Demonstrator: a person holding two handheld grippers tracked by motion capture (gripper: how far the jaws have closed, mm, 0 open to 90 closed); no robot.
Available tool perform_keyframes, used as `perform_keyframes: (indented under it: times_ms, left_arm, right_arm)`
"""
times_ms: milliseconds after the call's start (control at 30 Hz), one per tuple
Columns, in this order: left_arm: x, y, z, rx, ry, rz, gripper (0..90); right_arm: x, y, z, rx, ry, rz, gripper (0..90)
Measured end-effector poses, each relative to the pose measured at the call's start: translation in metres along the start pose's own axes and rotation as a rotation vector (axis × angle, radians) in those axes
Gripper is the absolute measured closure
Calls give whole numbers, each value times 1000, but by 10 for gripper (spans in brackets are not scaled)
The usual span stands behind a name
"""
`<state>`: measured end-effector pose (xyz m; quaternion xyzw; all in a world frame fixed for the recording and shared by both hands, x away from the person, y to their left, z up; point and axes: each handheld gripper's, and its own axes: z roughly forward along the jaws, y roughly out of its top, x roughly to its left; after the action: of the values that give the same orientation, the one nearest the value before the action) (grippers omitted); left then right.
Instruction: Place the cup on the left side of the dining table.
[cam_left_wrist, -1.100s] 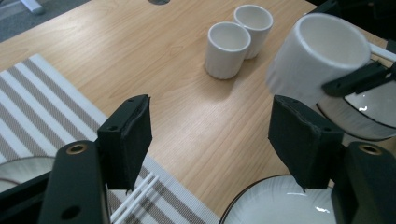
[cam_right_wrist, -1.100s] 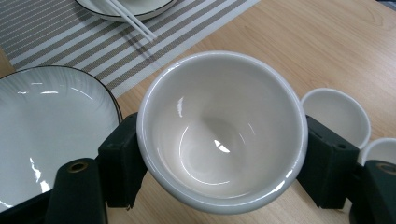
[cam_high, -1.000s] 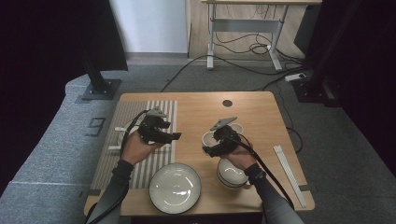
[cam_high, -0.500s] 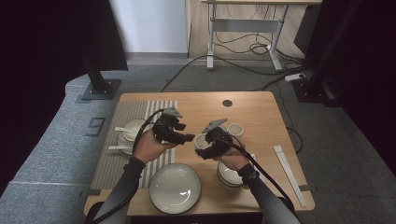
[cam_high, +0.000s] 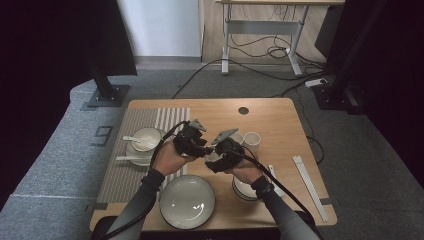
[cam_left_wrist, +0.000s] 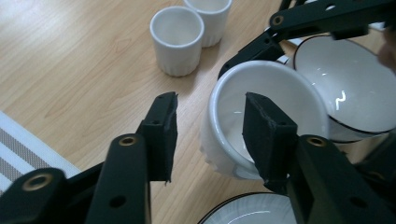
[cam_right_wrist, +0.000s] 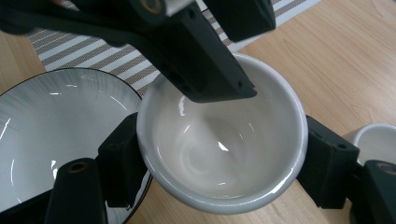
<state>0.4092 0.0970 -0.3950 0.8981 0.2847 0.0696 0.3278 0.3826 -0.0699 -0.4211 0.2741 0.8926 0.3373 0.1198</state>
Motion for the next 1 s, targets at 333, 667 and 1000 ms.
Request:
perform_keyframes:
  times_ms: [333, 667, 1000]
  left_arm:
    - [0, 1, 8, 42, -10, -8, 718]
    - [-1, 0, 9, 52, 1, 6, 795]
    - [-2, 0, 6, 58, 12, 6, 805]
  right_arm:
    - [4, 2, 2, 0, 8, -7, 269]
    - [4, 3, 5, 3, 10, -1, 269]
    - [5, 3, 4, 1, 9, -29, 266]
